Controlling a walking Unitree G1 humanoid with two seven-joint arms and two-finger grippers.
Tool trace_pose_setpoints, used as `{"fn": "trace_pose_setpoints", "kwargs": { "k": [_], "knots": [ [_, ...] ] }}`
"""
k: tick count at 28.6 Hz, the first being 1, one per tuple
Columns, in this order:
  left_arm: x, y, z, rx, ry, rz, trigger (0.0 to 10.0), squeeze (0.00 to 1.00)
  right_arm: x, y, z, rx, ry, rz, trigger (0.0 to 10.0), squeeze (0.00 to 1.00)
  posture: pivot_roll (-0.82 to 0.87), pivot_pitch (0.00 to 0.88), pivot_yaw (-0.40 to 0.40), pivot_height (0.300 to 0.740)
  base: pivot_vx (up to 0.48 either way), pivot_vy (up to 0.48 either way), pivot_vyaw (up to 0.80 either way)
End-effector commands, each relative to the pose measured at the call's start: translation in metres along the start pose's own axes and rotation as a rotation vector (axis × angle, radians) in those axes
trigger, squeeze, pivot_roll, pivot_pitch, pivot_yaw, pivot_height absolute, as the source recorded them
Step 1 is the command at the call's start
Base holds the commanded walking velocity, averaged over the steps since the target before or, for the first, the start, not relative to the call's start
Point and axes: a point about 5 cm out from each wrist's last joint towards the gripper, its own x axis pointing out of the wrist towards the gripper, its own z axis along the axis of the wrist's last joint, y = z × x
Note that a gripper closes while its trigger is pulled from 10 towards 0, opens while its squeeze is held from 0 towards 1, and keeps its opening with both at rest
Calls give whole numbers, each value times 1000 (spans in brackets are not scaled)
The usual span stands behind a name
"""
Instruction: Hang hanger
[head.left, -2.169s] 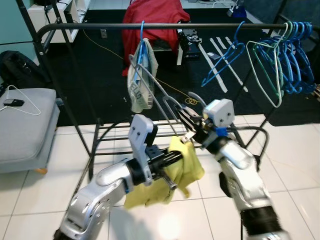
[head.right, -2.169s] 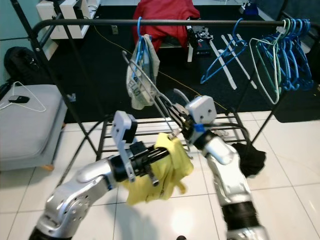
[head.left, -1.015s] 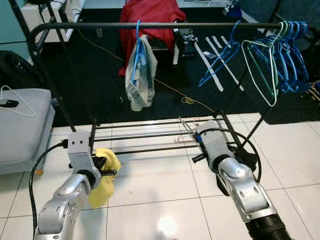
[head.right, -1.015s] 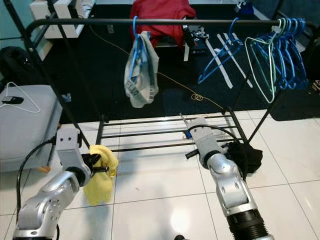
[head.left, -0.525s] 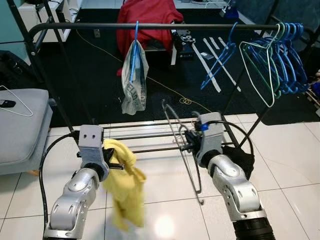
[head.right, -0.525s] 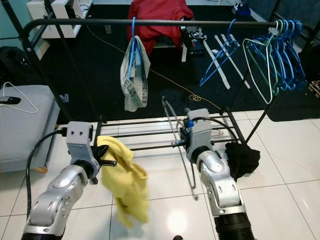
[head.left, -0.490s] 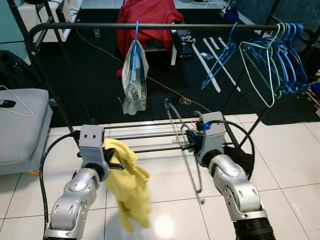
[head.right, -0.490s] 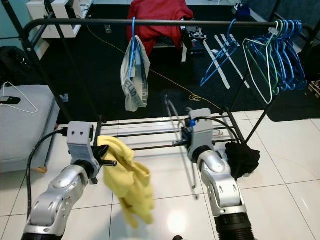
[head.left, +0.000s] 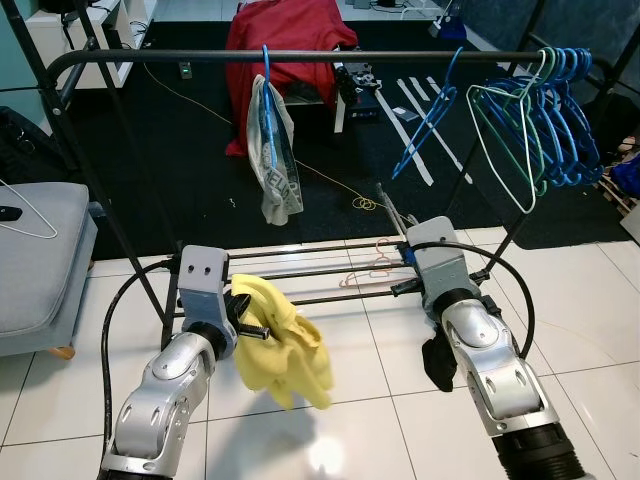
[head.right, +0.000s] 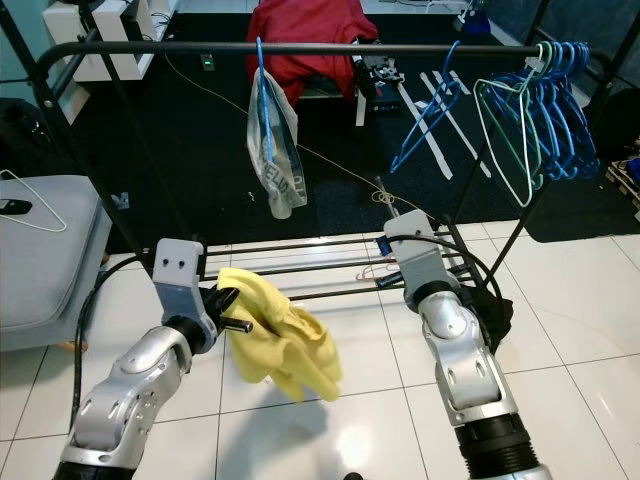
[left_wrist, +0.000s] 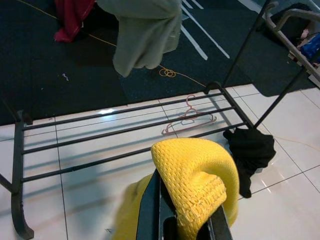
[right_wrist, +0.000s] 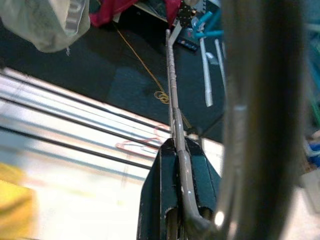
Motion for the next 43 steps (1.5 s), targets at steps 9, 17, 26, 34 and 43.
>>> {"fn": "trace_pose_setpoints", "kwargs": {
  "k": [9,17,26,34,43],
  "knots": [
    [4,-2,2,22,-27,-8,10000,0,1,-1,-10,126,36,-70,10000,0,-88,173,-25,740,0,0,0],
    [5,6,3,83,-21,64,10000,0,2,17,-4,528,-36,107,10000,0,-75,182,-30,740,0,0,0],
    [2,14,3,77,-34,117,10000,0,1,27,-7,548,-12,200,10000,0,-75,192,-44,740,0,0,0],
    [3,9,2,50,-41,96,10000,0,1,23,-1,559,-47,195,10000,0,-80,195,-40,740,0,0,0],
    [4,4,3,53,-45,63,10000,0,-4,9,-4,540,-57,39,10000,0,-85,198,-45,740,82,0,0]
  ]
}}
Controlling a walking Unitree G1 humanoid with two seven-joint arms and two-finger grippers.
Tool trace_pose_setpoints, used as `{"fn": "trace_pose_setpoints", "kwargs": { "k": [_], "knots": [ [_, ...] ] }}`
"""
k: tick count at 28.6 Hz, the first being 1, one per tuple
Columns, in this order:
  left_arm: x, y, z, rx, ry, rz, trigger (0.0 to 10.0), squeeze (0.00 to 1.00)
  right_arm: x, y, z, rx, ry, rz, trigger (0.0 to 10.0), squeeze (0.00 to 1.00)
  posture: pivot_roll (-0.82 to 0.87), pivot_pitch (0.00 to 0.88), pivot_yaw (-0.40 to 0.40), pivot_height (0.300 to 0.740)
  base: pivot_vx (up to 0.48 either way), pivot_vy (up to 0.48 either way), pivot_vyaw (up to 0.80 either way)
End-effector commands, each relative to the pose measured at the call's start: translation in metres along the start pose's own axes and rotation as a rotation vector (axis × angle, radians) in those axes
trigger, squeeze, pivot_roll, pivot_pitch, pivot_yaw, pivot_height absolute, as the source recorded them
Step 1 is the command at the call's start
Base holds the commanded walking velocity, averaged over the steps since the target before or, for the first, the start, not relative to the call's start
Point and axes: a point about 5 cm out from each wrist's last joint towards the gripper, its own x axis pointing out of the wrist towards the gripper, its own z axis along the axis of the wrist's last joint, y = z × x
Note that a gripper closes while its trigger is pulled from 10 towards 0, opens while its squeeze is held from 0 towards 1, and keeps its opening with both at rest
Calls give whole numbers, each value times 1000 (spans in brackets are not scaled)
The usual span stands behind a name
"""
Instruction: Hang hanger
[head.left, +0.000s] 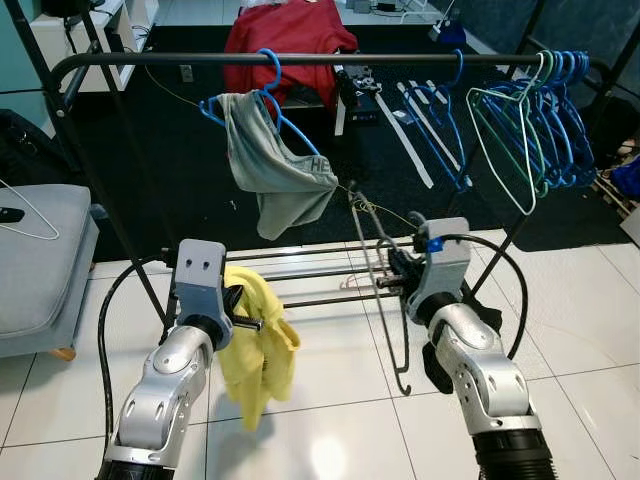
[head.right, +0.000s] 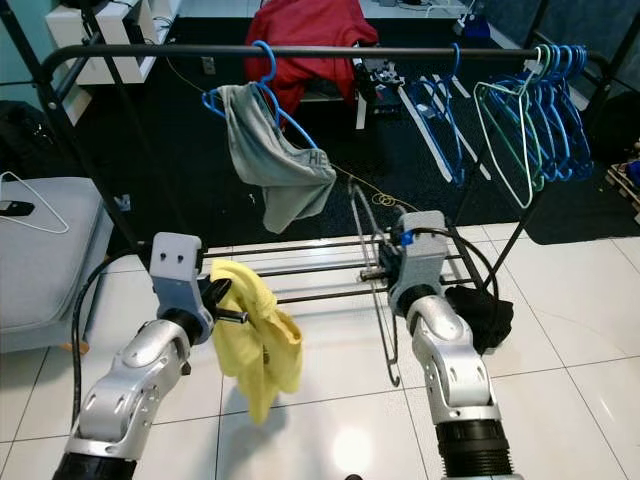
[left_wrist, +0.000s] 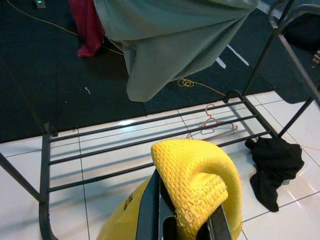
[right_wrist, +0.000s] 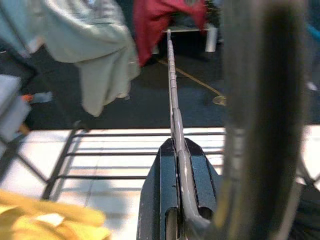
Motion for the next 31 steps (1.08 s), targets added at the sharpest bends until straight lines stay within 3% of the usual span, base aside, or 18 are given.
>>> {"fn": "trace_pose_setpoints", "kwargs": {
  "k": [1,7,18,23,31],
  "knots": [
    [-1,-3,-1,-10,-9,-11,10000,0,-5,-7,-3,-3,-5,-58,10000,0,-85,198,-45,740,251,0,0],
    [-2,-3,-1,-10,-8,-15,10000,0,-6,-14,-5,6,4,-114,10000,0,-85,200,-46,740,263,0,0],
    [-2,-1,0,-19,-15,-11,10000,0,-4,-10,-1,7,1,-60,10000,0,-85,200,-47,740,319,0,0],
    [-2,-1,0,-22,-17,-6,10000,0,-2,-6,2,-58,12,-9,10000,0,-85,199,-47,740,329,0,160],
    [-2,0,0,-23,-17,-5,10000,0,-3,-5,3,-20,-4,-9,10000,0,-86,197,-47,740,329,0,200]
  ]
}}
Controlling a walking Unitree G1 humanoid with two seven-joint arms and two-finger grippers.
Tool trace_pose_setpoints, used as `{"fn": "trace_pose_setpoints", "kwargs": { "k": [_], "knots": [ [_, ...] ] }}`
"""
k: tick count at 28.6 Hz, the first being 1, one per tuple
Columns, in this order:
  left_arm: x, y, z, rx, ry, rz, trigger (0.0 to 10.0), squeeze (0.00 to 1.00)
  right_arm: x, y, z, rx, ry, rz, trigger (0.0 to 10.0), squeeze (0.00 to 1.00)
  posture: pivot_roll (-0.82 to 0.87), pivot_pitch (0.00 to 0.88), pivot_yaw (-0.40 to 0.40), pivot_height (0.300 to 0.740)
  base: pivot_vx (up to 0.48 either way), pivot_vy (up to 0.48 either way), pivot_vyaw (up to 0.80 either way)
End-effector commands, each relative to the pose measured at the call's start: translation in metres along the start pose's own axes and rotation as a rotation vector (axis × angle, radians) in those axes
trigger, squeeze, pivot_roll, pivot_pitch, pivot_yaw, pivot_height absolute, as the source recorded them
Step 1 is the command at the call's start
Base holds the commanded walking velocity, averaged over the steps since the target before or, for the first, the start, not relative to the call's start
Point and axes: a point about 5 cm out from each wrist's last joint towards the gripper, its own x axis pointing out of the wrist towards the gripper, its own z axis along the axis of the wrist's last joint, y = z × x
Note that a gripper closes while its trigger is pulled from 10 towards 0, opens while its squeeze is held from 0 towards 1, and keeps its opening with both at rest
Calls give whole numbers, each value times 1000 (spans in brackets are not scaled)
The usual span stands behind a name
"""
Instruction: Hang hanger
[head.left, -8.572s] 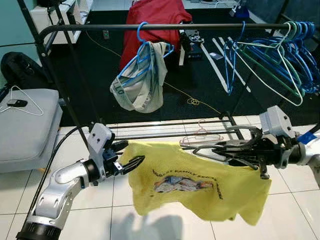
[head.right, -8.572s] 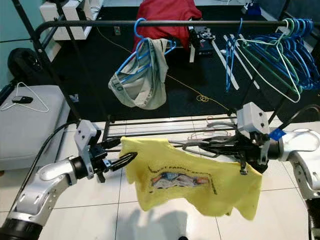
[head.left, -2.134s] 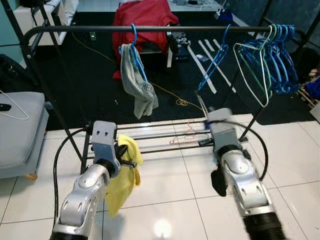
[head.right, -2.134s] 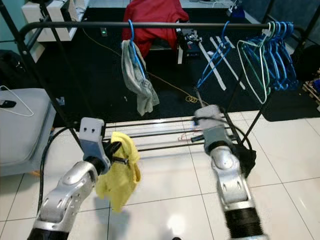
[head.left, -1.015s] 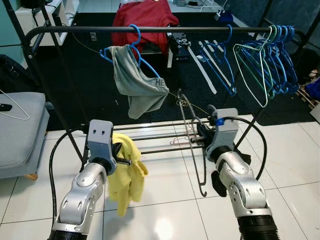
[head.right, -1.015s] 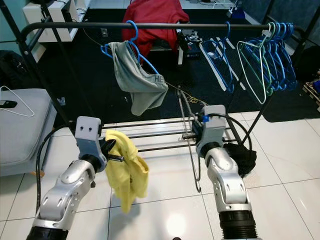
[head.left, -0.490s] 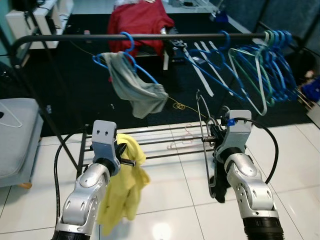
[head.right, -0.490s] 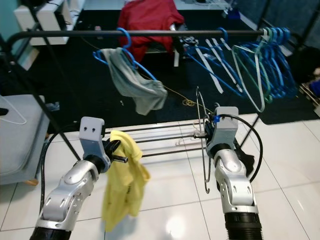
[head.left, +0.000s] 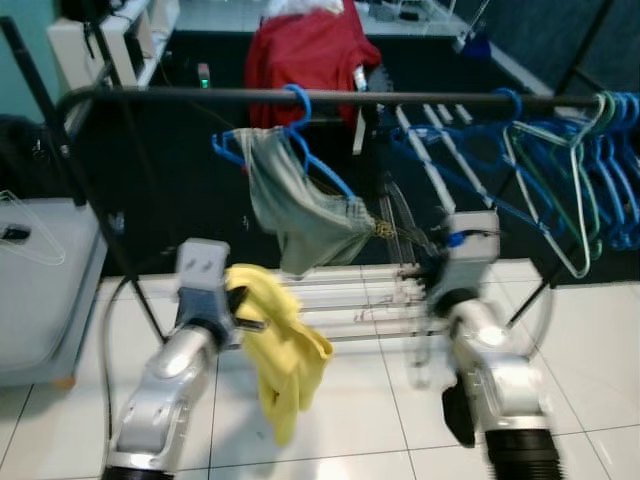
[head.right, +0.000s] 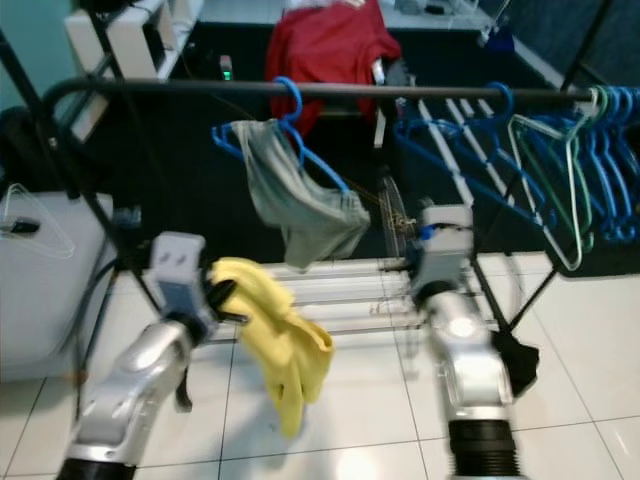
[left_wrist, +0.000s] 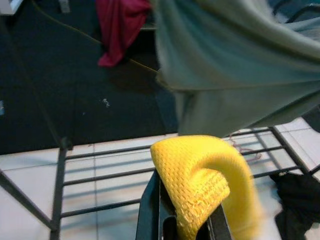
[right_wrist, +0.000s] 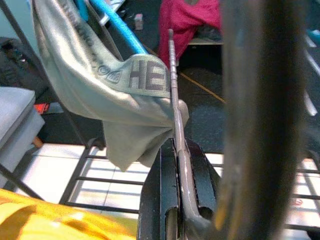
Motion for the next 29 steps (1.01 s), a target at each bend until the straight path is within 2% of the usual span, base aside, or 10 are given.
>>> {"fn": "trace_pose_setpoints", "kwargs": {
  "k": [1,13,21,23,26,29],
  "knots": [
    [-1,-3,-1,-1,-4,-13,10000,0,-4,-10,-3,-12,12,-30,10000,0,-86,199,-47,740,326,0,0],
    [-1,-4,-1,-1,-4,-17,10000,0,-3,-17,2,-25,-5,-65,10000,0,-88,198,-49,740,327,0,0],
    [-2,-5,-2,3,-1,-30,10000,0,-4,-20,10,-69,-16,-70,10000,0,-90,196,-45,740,234,0,0],
    [-2,-6,-2,2,1,-34,10000,0,-4,-20,14,-92,-20,-72,10000,0,-91,196,-42,740,0,0,0],
    [-2,-8,-3,10,1,-49,10000,0,-9,-15,30,-234,-96,-83,10000,0,-91,195,-40,740,0,0,0],
    [-2,-9,-3,11,1,-54,10000,0,-14,-10,38,-292,-149,-85,10000,0,-92,194,-40,740,0,0,0]
  ]
}}
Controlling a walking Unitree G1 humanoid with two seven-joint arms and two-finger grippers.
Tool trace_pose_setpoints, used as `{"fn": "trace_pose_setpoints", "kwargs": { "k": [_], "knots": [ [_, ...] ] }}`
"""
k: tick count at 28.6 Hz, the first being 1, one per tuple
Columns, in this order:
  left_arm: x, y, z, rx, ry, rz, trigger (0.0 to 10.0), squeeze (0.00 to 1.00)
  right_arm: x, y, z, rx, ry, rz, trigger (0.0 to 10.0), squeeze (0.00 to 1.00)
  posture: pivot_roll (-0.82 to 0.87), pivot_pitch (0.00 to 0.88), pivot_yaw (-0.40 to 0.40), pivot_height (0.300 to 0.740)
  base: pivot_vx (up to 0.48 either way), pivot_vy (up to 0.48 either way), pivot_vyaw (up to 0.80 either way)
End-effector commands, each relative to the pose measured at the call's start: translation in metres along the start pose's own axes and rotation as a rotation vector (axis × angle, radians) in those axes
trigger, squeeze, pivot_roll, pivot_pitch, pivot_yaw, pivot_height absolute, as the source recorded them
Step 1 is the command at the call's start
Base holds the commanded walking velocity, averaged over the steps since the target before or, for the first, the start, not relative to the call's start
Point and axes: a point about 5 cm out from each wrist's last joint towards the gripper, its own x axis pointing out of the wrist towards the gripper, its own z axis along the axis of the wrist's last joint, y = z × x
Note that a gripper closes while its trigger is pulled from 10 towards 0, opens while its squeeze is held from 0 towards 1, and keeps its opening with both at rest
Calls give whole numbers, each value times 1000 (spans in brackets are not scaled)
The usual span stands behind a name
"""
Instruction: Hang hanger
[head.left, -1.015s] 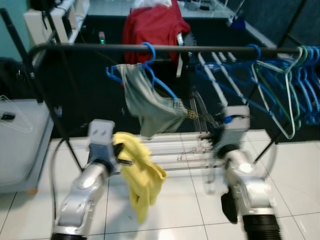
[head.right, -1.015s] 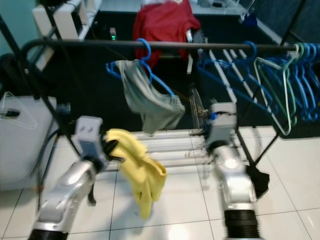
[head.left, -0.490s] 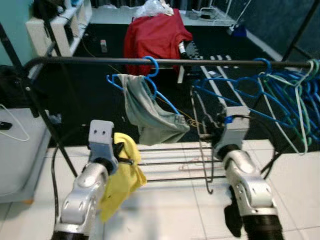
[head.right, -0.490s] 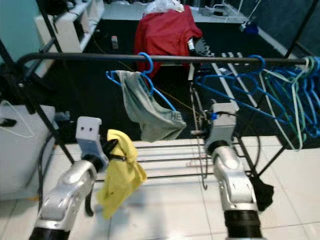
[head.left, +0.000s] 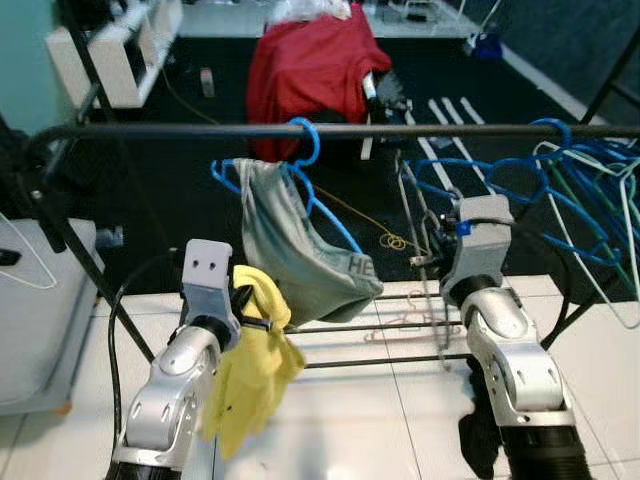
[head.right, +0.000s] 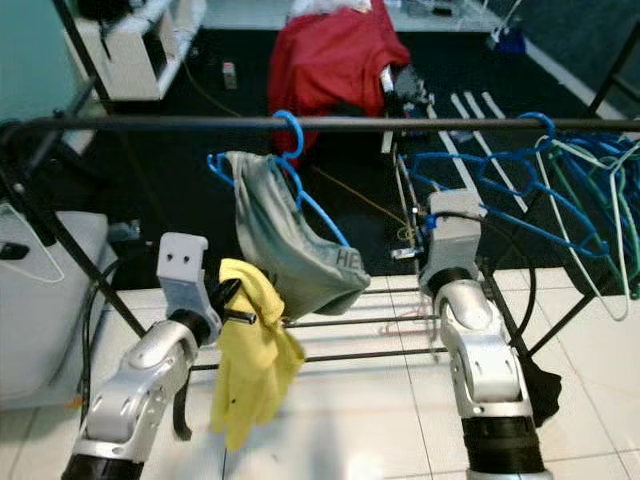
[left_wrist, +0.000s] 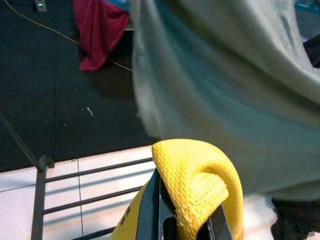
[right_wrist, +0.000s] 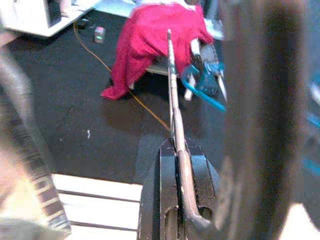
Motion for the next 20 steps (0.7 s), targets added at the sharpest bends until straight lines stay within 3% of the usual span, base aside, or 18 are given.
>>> {"fn": "trace_pose_setpoints", "kwargs": {
  "k": [1,5,9,20],
  "knots": [
    [-2,1,-1,11,-2,-3,10000,0,-6,3,6,-40,-50,-1,10000,0,-93,195,-41,740,0,0,0],
    [-2,1,-1,12,-2,-4,10000,0,-9,5,9,-52,-68,1,10000,0,-93,195,-41,740,0,0,0],
    [-3,0,-2,12,-1,-11,10000,0,-18,9,22,-97,-163,-13,10000,0,-92,191,-42,740,0,0,0],
    [-4,-1,-2,13,0,-22,10000,0,-21,7,29,-123,-189,-60,10000,0,-92,189,-41,740,0,0,0]
  ]
}}
